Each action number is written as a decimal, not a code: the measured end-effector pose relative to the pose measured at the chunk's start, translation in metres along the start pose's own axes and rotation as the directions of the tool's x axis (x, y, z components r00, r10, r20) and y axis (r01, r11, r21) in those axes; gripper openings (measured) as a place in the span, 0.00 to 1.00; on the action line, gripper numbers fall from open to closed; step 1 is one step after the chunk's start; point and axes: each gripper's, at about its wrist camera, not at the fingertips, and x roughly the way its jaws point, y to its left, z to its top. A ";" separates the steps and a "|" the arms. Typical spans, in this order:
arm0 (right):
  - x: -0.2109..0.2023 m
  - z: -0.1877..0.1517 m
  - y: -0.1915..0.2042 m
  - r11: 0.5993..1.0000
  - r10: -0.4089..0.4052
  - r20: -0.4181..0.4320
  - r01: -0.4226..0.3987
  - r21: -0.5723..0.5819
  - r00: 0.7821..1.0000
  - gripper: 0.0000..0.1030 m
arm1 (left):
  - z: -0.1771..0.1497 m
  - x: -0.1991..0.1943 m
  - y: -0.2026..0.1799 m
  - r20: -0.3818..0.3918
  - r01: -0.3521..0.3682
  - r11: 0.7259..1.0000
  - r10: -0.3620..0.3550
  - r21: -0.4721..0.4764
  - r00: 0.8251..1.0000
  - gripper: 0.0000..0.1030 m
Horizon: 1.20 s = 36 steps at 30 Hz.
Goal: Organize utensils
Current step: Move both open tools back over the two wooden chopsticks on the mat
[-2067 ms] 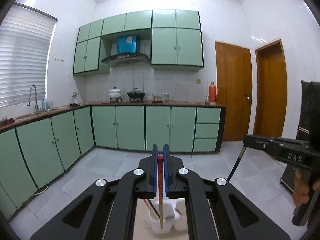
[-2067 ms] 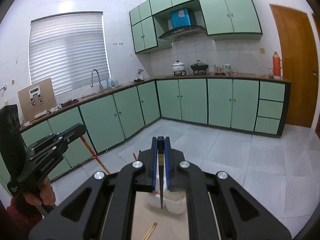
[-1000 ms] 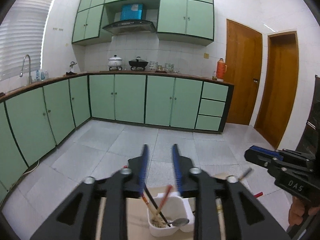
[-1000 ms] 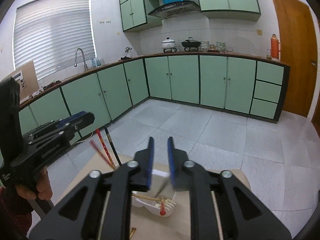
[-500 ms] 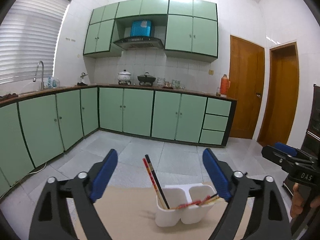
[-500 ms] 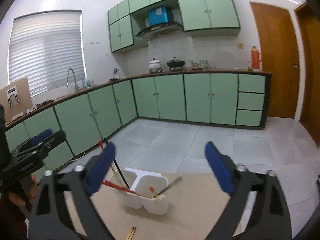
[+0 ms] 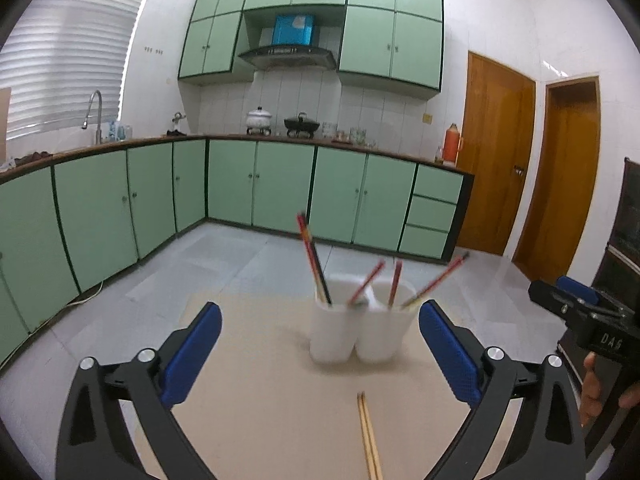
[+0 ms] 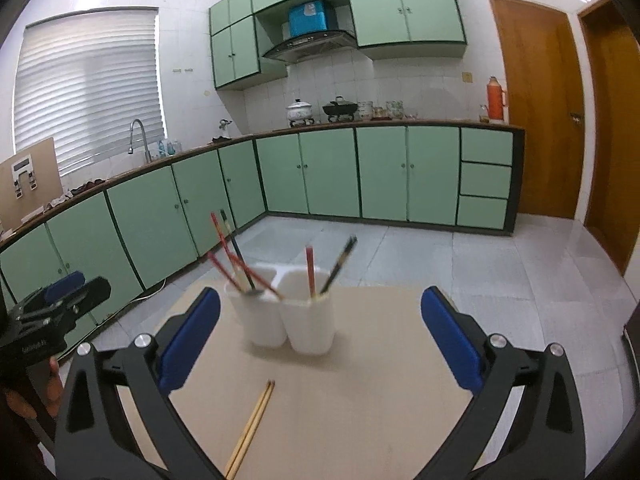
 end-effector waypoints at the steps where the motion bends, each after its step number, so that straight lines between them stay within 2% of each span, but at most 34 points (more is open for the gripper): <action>1: -0.002 -0.005 0.000 1.000 -0.003 -0.003 0.003 0.002 1.000 0.95 | -0.007 -0.003 0.000 -0.008 -0.008 1.000 0.008 0.006 1.000 0.94; 5: -0.011 -0.033 0.002 1.000 -0.019 -0.023 0.020 0.013 1.000 0.95 | -0.036 -0.014 0.000 -0.044 -0.025 0.999 0.026 0.038 0.999 0.94; 12: -0.021 -0.089 0.015 1.000 -0.025 -0.105 0.025 -0.004 0.994 0.95 | -0.089 -0.030 0.005 -0.109 -0.057 0.995 0.065 0.078 0.992 0.94; 22: -0.029 -0.159 0.041 1.000 0.025 -0.172 -0.024 0.008 0.985 0.94 | -0.151 -0.046 0.016 -0.195 -0.068 0.994 0.083 0.085 0.977 0.94; 23: -0.031 -0.164 0.044 0.999 0.036 -0.176 -0.036 0.005 0.984 0.93 | -0.156 -0.047 0.017 -0.203 -0.065 0.994 0.081 0.088 0.976 0.94; 25: -0.033 -0.172 0.051 0.998 0.057 -0.192 -0.060 -0.011 0.980 0.80 | -0.163 -0.049 0.017 -0.208 -0.060 0.994 0.078 0.095 0.975 0.94; 27: -0.032 -0.177 0.057 0.997 0.061 -0.220 -0.071 -0.035 0.974 0.74 | -0.169 -0.049 0.018 -0.218 -0.063 0.993 0.083 0.099 0.972 0.94; 31: -0.031 -0.192 0.069 0.994 0.081 -0.268 -0.097 -0.046 0.960 0.66 | -0.177 -0.050 0.022 -0.232 -0.072 0.995 0.087 0.071 0.969 0.94; 36: -0.026 -0.205 0.081 0.992 0.100 -0.313 -0.119 -0.044 0.945 0.62 | -0.185 -0.055 0.026 -0.242 -0.096 0.992 0.113 0.081 0.964 0.94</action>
